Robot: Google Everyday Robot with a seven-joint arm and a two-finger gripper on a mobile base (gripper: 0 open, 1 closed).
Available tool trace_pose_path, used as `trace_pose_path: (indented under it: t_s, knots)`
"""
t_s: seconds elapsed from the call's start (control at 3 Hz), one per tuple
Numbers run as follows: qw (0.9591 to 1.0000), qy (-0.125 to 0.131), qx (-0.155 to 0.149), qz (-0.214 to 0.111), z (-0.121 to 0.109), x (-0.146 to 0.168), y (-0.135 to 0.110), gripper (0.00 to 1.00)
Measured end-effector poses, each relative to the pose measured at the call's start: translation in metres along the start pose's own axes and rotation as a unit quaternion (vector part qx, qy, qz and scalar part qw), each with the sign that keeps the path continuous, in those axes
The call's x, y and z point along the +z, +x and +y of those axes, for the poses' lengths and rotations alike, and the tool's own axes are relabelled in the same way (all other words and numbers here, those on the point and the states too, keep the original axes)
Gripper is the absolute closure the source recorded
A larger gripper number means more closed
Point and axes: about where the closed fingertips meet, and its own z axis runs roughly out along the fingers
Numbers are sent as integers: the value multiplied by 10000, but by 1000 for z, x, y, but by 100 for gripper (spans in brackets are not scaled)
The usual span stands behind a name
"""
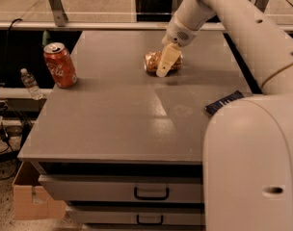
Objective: Pick orange can
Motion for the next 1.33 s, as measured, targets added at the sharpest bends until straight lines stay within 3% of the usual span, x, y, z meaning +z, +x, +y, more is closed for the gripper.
trace_pose_path:
  t_s: [0.33, 0.67, 1.0, 1.33]
  knots:
    - [9997, -209, 144, 33, 0, 17, 3, 41]
    - [9993, -286, 201, -113, 1, 11, -1, 63]
    - [9975, -421, -84, -559, 20, -20, -23, 87]
    - [9863, -722, -685, -1319, 64, -70, -63, 100]
